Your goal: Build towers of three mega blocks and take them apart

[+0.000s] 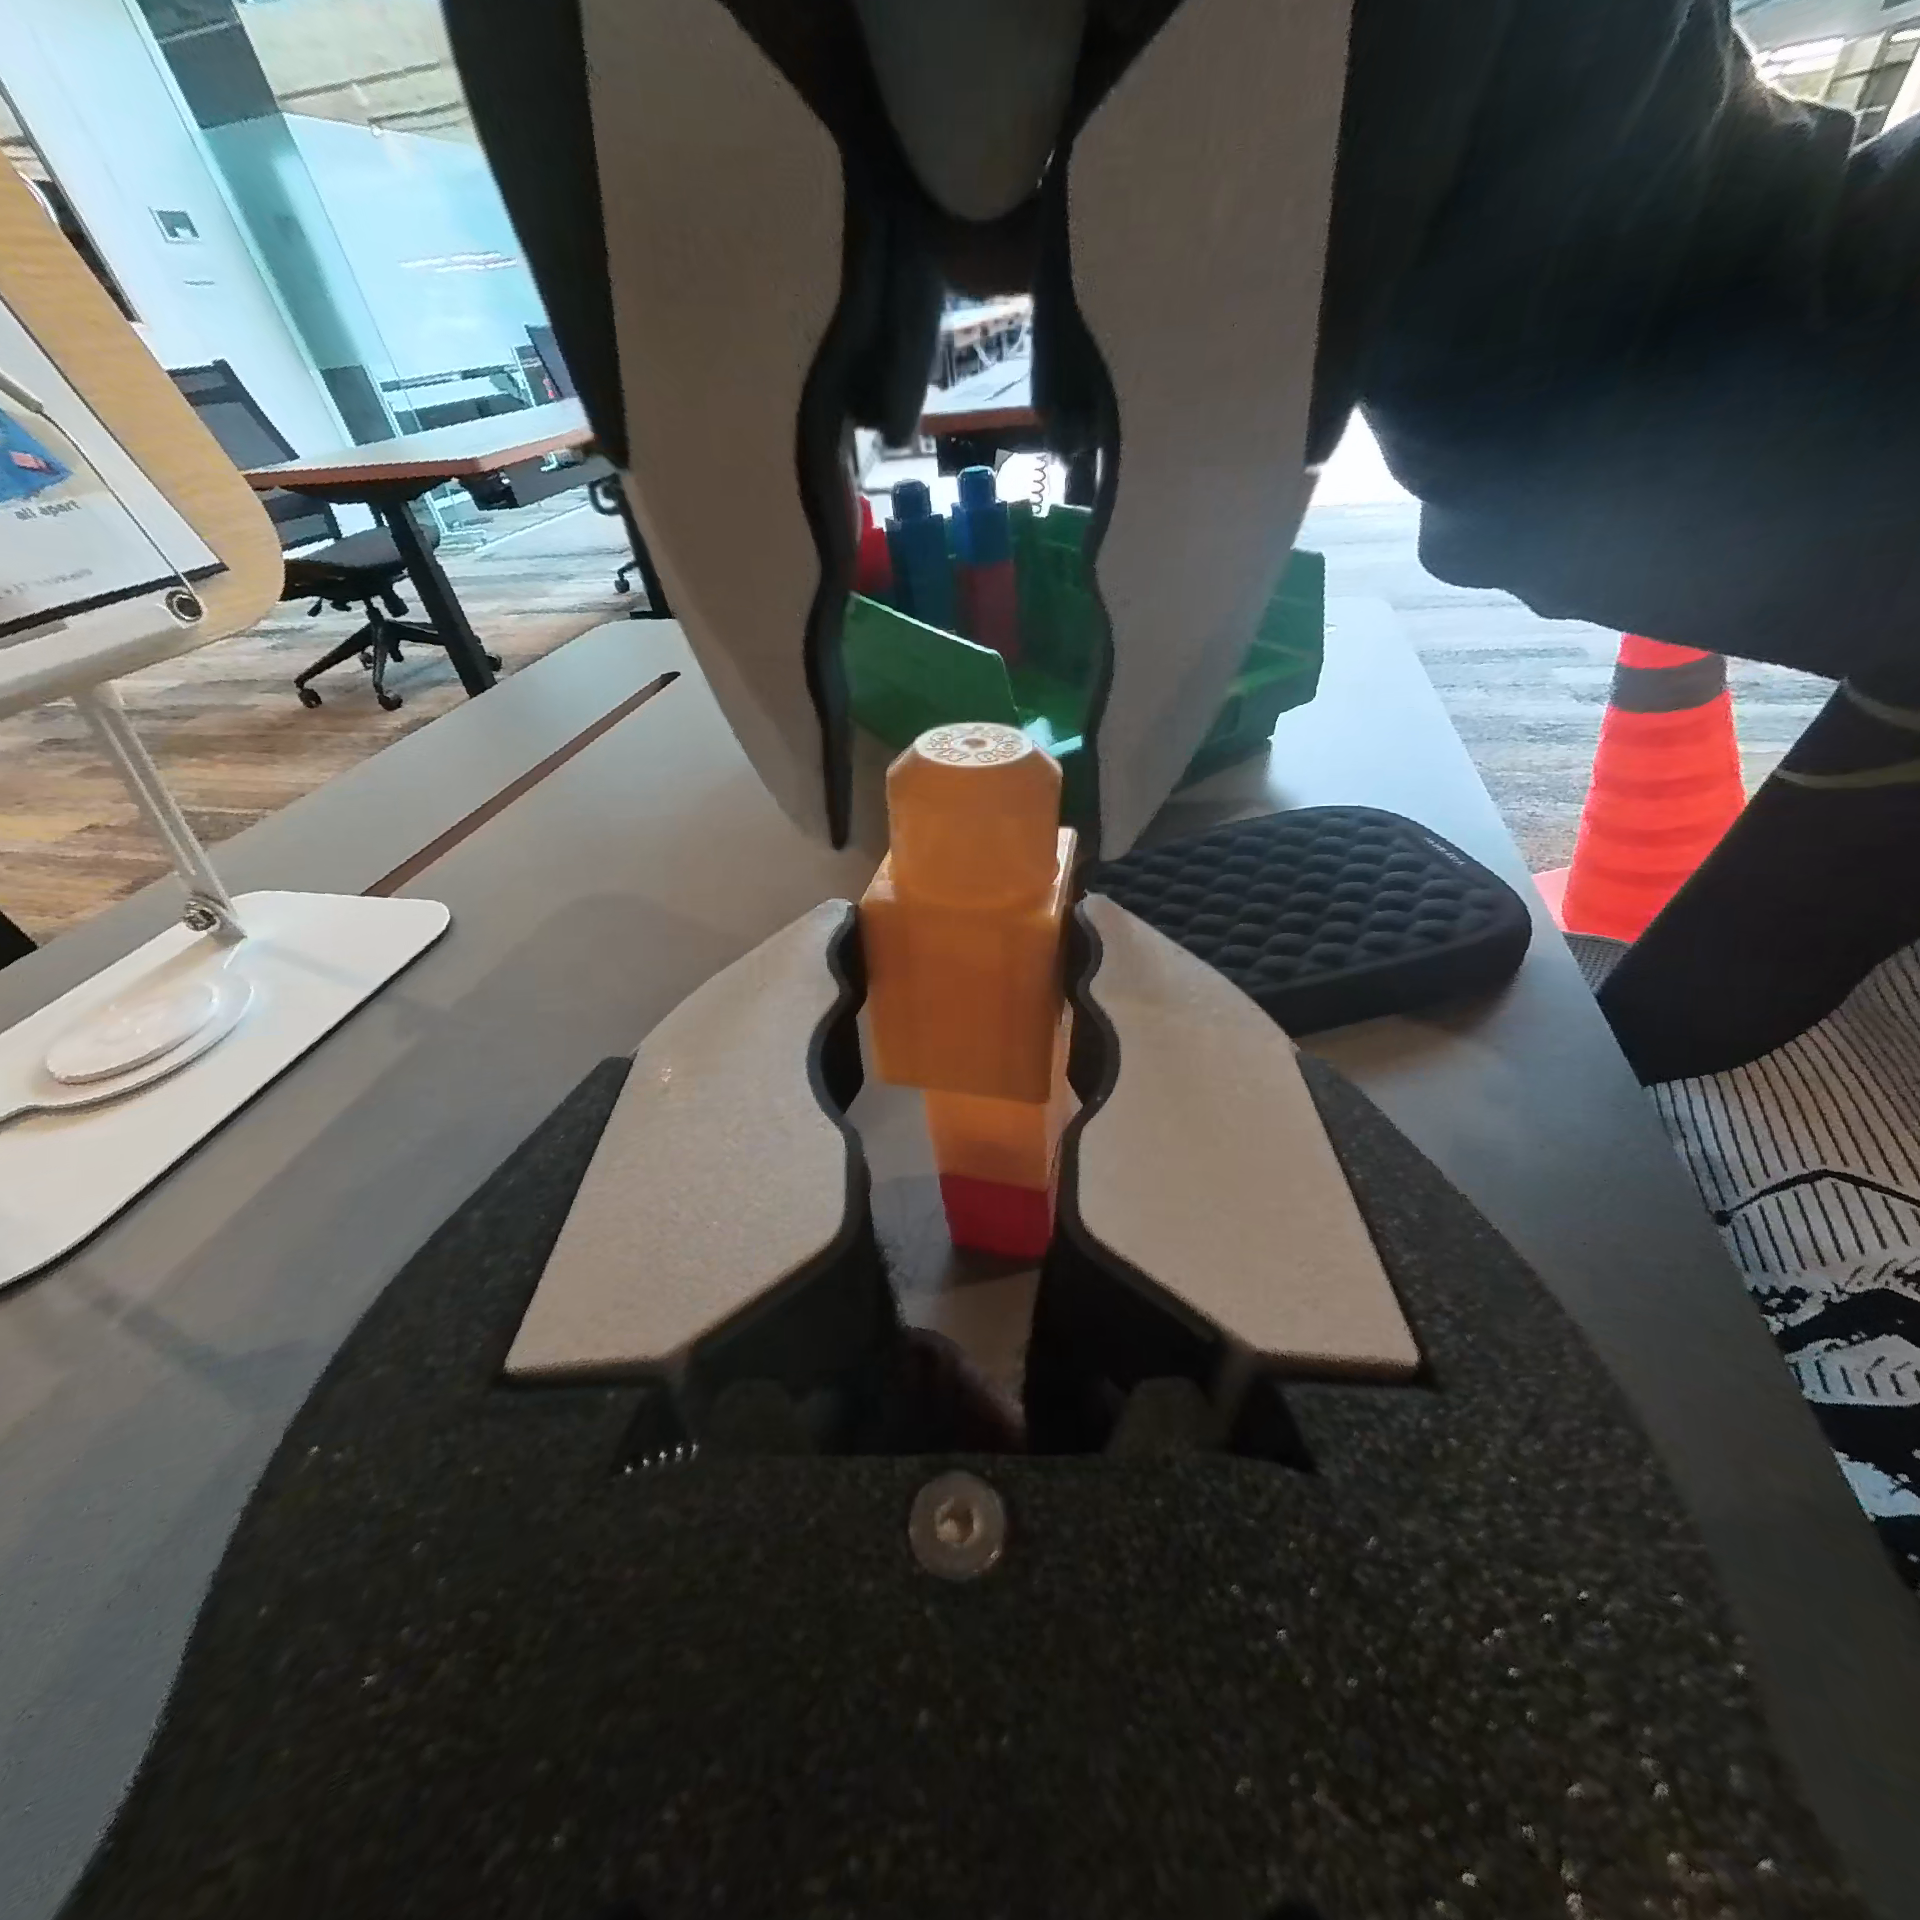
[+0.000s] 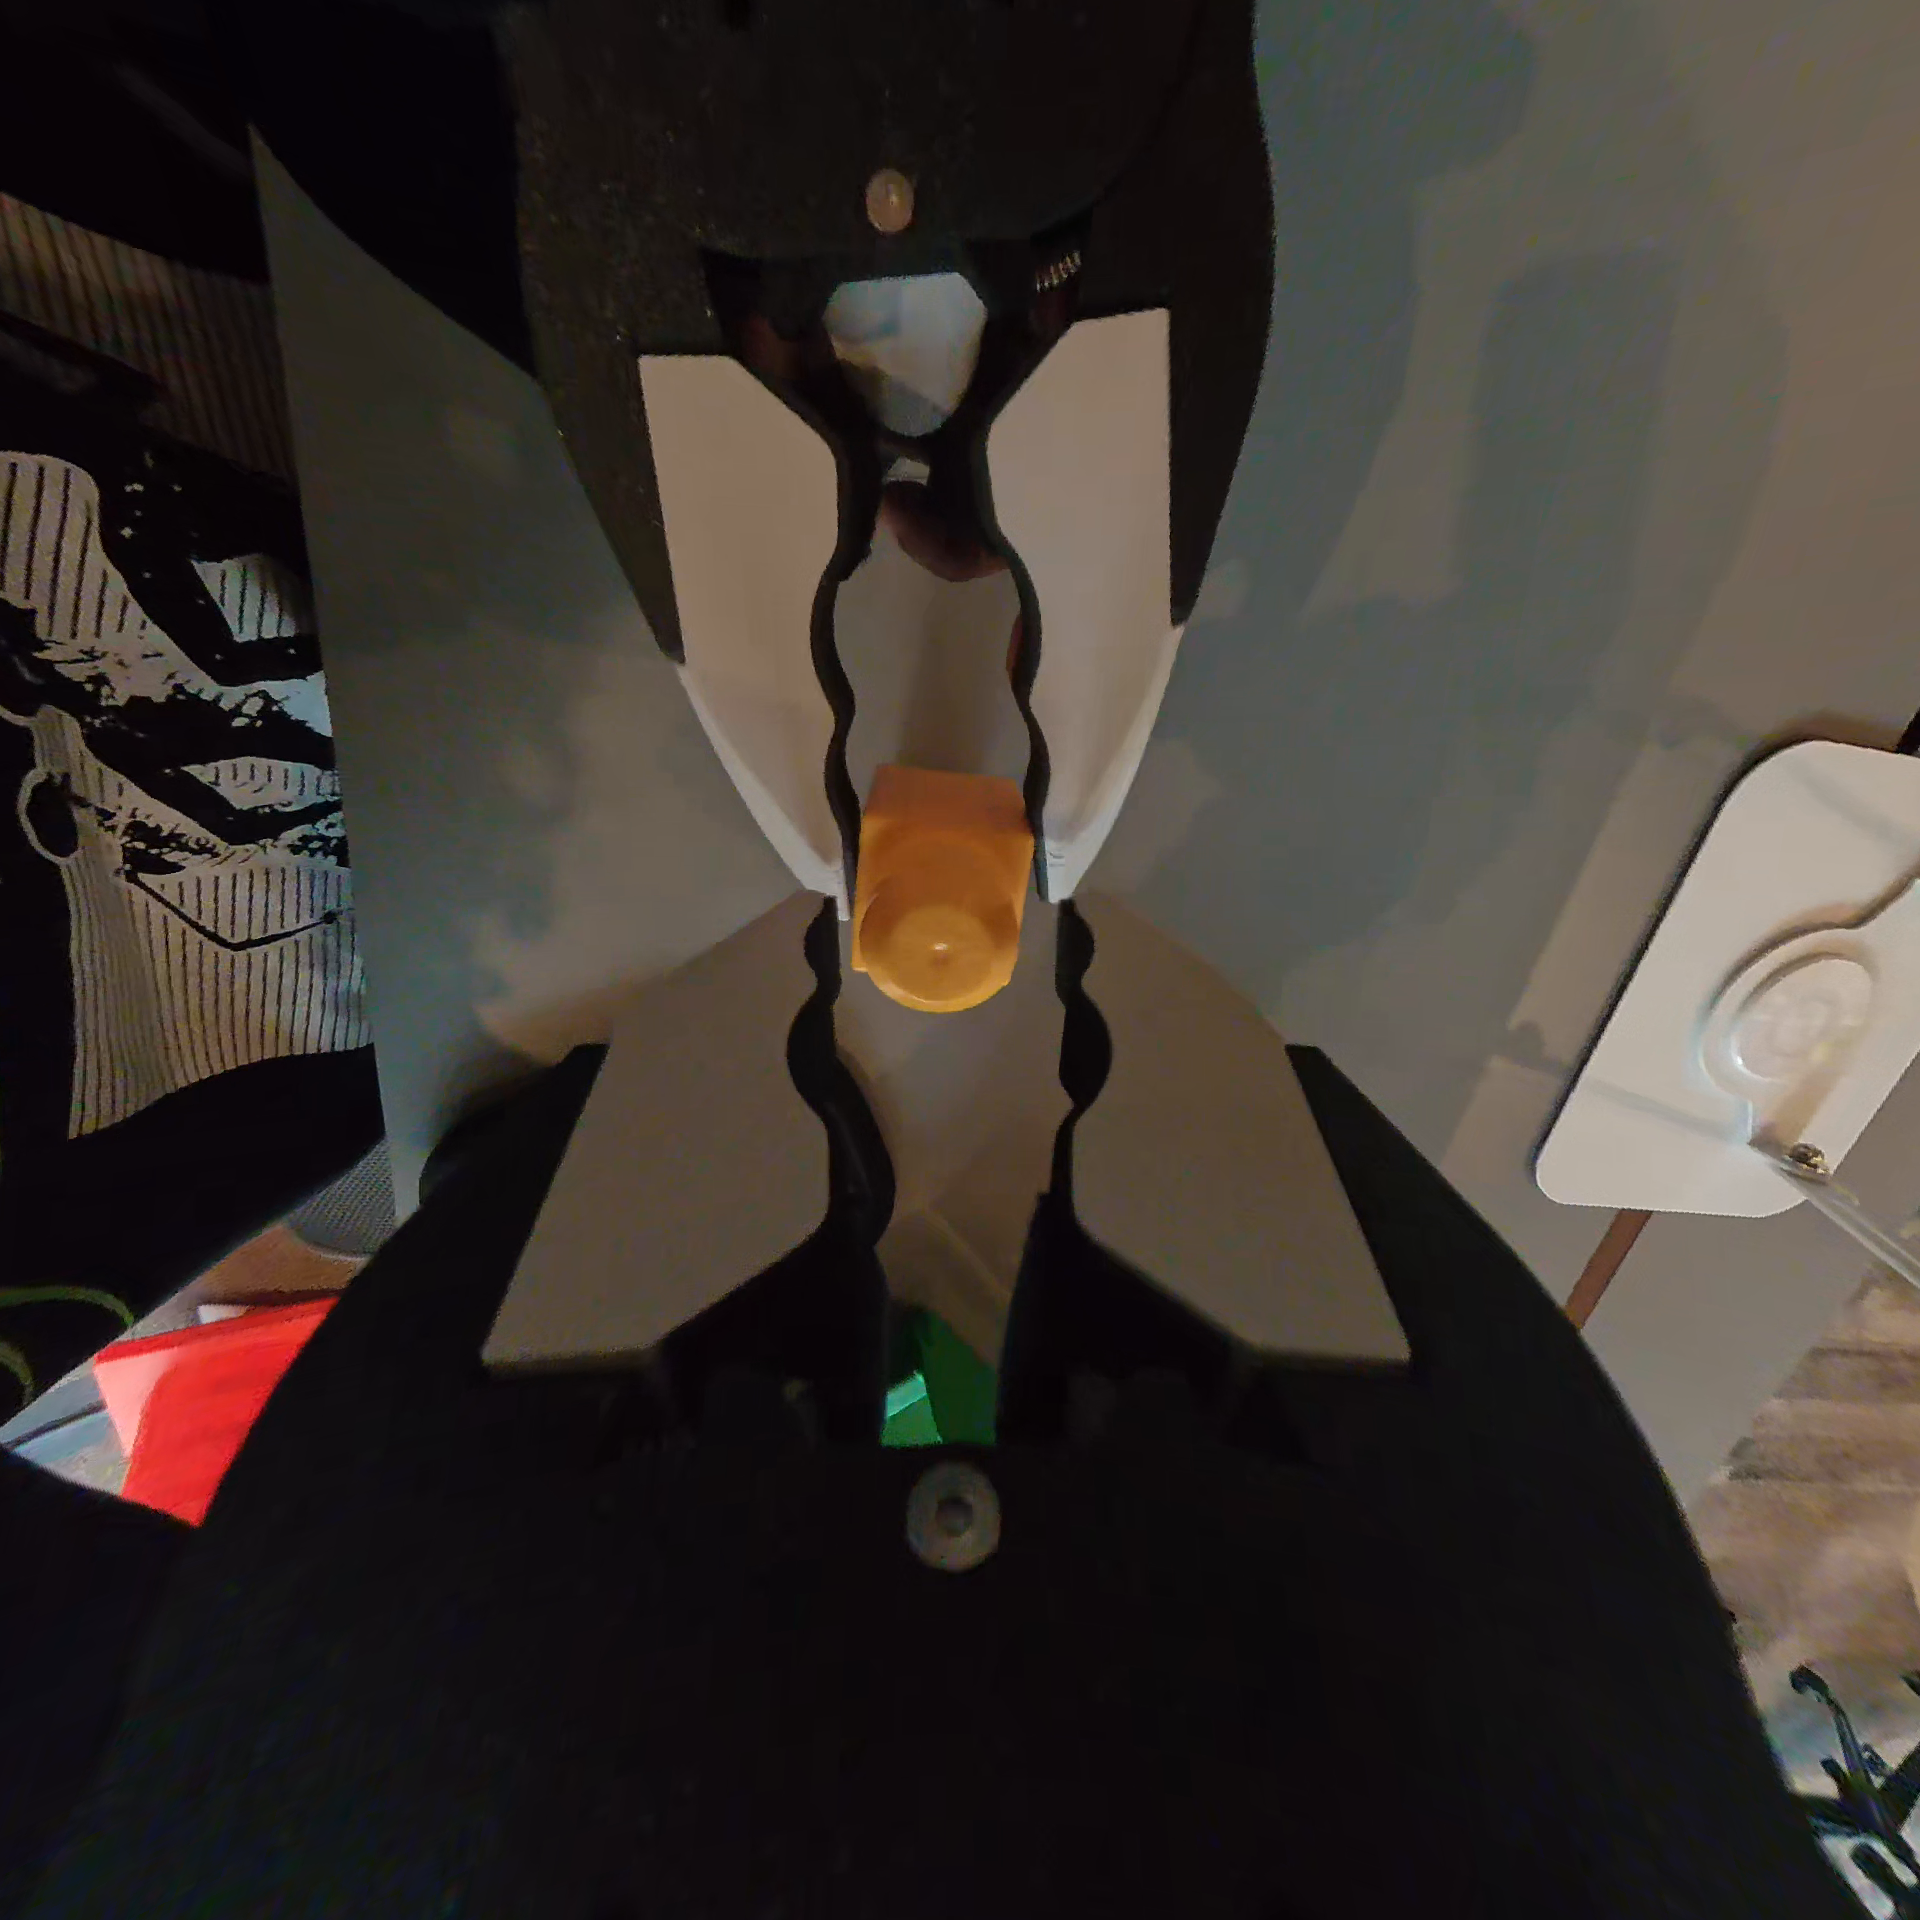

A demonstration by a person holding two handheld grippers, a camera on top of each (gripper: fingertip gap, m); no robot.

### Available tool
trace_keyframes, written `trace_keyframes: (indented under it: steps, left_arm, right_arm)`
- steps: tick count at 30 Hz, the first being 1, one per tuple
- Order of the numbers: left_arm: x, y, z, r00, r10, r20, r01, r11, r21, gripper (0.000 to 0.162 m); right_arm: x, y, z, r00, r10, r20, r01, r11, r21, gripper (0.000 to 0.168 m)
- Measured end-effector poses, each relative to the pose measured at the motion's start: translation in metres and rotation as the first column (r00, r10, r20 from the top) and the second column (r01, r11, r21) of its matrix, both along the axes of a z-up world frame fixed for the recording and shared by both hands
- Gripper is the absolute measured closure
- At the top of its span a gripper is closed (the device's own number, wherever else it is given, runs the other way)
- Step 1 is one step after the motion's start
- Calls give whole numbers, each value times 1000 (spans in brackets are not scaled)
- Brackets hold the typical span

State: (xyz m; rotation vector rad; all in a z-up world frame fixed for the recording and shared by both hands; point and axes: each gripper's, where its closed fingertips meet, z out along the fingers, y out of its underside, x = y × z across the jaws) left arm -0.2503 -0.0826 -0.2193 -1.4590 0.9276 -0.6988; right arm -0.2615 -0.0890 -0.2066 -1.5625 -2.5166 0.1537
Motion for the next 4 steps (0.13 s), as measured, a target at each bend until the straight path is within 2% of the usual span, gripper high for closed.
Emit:
trace_keyframes:
  steps: [2, 4]
  left_arm:
    - [0, 0, 0, 1000, 1, -4, -1, 1000, 9, 126]
    - [-1, 0, 0, 1000, 4, -3, -4, 1000, 14, 126]
  right_arm:
    - [1, -1, -2, 1000, 4, 4, -4, 1000, -14, 139]
    - [0, -1, -2, 1000, 1, -8, -1, 1000, -21, 139]
